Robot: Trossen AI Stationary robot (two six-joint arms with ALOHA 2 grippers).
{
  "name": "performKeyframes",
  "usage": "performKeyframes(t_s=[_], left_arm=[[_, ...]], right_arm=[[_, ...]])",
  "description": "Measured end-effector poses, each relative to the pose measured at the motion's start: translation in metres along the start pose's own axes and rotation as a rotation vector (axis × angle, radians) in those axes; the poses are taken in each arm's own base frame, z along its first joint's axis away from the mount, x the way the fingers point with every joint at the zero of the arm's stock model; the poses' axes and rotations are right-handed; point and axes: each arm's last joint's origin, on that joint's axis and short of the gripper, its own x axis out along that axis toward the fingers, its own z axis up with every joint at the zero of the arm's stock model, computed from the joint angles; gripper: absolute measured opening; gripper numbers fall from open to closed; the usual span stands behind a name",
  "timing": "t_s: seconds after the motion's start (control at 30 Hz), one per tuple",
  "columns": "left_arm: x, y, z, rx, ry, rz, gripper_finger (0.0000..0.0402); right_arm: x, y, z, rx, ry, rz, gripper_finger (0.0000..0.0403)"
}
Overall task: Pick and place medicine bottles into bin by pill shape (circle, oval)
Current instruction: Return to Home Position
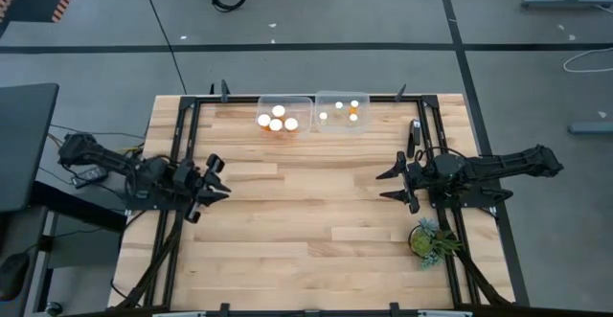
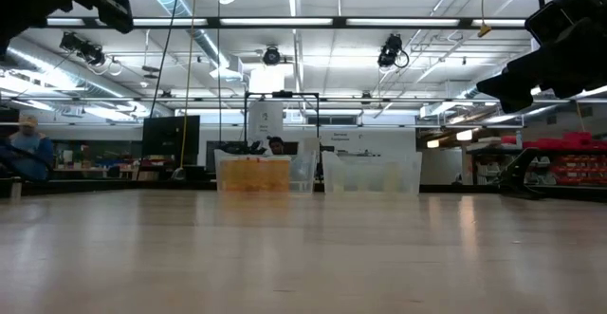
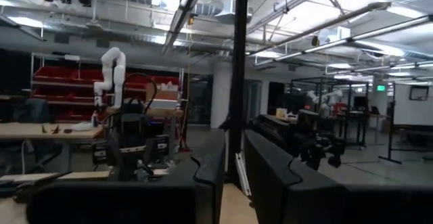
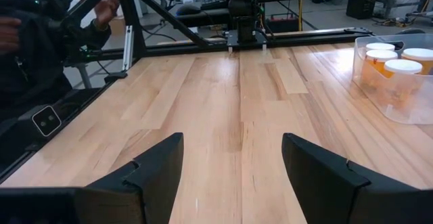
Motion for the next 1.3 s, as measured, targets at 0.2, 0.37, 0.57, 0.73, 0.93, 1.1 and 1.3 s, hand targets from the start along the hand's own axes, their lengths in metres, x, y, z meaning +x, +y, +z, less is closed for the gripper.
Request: performKeyframes(t_s=[0.2,0.37,0.57,0.73,0.93,1.1,1.3], left_arm=[[-0.001,0.011,-0.001,0.018,0.025,0.025,0.0072],[-0.008,0.020,-0.011,0.031,0.154,0.094,0.0070],[-0.017,0.023,-0.012,0.086,0.199,0.132,0.0063],[-0.027,0.027,-0.022,0.083,0.323,0.184,0.0064],[-0.034,0.032,-0.028,0.139,0.417,0.293,0.0073],[-0.034,0.032,-0.028,0.255,0.437,0.269,0.0070],[-0.035,0.032,-0.026,0.271,0.414,0.268,0.0064]], right_arm=[[0.000,0.000,0.000,0.000,0.000,-0.001,0.0257],[0.000,0.000,0.000,0.000,0.000,-0.001,0.0257],[0.000,0.000,0.000,0.000,0.000,0.000,0.0257],[0.000,0.000,0.000,0.000,0.000,-0.001,0.0257],[0.000,0.000,0.000,0.000,0.000,-0.001,0.0257],[0.000,0.000,0.000,0.000,0.000,0.000,0.0257],[0.000,0.000,0.000,0.000,0.000,0.000,0.0257]])
